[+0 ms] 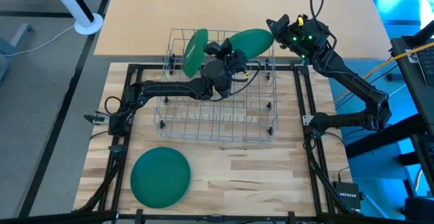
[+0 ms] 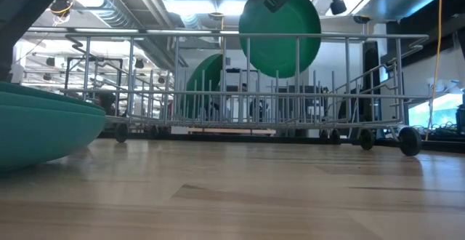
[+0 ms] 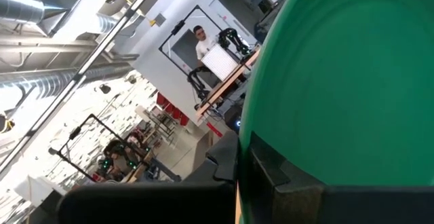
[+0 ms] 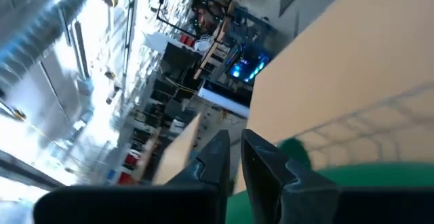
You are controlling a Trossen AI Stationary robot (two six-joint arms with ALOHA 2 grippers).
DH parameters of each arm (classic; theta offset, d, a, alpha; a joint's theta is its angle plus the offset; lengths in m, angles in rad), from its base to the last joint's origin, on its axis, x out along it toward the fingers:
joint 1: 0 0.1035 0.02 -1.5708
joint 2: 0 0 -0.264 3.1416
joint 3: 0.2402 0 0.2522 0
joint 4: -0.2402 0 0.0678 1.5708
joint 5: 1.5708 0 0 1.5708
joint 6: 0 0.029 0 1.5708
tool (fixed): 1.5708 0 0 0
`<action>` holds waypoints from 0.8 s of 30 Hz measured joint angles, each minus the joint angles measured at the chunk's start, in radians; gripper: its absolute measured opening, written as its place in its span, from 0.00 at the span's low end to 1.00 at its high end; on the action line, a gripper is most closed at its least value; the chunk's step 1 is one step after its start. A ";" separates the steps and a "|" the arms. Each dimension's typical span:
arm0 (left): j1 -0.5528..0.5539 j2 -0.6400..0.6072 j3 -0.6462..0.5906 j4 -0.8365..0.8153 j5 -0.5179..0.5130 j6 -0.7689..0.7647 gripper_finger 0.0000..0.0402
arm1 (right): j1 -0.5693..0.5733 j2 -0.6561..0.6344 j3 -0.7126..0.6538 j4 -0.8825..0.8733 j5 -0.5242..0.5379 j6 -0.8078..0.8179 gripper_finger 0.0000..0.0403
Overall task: Sort dishes
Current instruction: Put the right green plate in the dish rack
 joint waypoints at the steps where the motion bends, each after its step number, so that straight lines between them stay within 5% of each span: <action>1: 0.000 0.000 0.000 0.001 0.000 -0.001 0.00 | 0.000 0.000 0.000 -0.009 -0.010 0.069 0.11; 5: 0.001 0.000 0.000 -0.002 -0.008 0.001 0.00 | 0.000 -0.002 0.000 -0.061 -0.095 0.327 0.11; 24: 0.014 0.000 0.000 -0.026 0.001 -0.027 0.00 | 0.002 -0.070 0.000 -0.165 -0.099 0.361 0.11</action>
